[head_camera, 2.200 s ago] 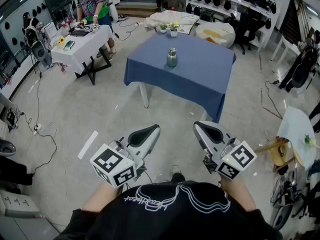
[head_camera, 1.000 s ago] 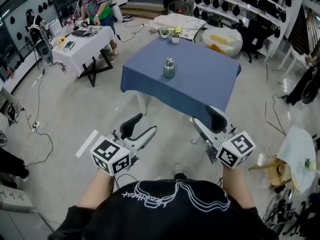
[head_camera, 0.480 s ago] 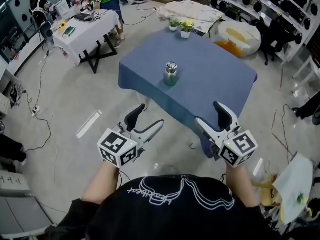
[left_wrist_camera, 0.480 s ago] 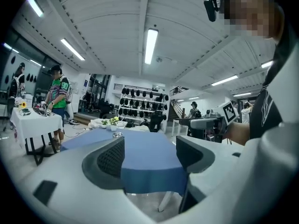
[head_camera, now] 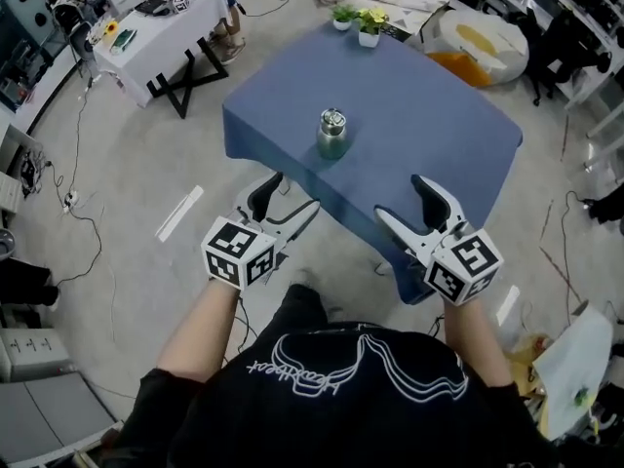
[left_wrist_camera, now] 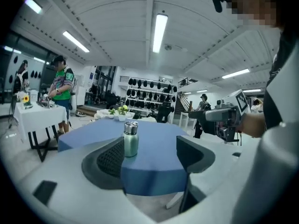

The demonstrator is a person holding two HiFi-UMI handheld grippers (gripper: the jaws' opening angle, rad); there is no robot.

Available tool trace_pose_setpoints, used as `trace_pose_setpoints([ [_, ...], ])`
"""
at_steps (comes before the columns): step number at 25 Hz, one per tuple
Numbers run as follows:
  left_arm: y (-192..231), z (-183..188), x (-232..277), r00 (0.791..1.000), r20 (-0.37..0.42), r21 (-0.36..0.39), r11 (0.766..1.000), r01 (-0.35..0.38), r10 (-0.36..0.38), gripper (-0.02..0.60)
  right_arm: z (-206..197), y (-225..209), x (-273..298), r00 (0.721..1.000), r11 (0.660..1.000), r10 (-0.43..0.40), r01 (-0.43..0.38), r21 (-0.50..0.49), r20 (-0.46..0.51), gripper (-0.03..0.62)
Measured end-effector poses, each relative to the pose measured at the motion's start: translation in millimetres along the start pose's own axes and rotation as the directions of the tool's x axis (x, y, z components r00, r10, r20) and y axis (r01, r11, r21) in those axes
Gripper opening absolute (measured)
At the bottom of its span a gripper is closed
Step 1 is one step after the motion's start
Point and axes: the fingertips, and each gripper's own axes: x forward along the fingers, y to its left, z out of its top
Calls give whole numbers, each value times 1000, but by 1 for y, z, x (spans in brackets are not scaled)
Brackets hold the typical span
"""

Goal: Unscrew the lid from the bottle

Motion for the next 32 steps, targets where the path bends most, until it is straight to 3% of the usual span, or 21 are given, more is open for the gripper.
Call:
trace_pose_setpoints([
  [2, 14, -10, 18, 1000, -26, -8, 1000, 16, -17, 336, -4, -7, 14, 1000, 1000, -12, 12, 3, -15, 360],
  [11, 68, -36, 105, 977, -175, 177, 972, 153, -122, 336, 0, -49, 63, 993, 994, -105, 106, 21, -51, 357],
  [19, 84, -69, 158, 928, -272, 266, 907, 326, -254, 336, -21, -65, 94, 979, 981, -181, 187, 57, -92, 357],
  [25, 85, -67, 173, 900, -253, 276, 865, 419, -355, 336, -31, -69, 118, 971, 974, -203, 213, 74, -126, 356],
  [32, 78, -68, 182, 855, -252, 281, 812, 512, -453, 334, -39, -64, 143, 973, 981, -180, 187, 40, -147, 350],
])
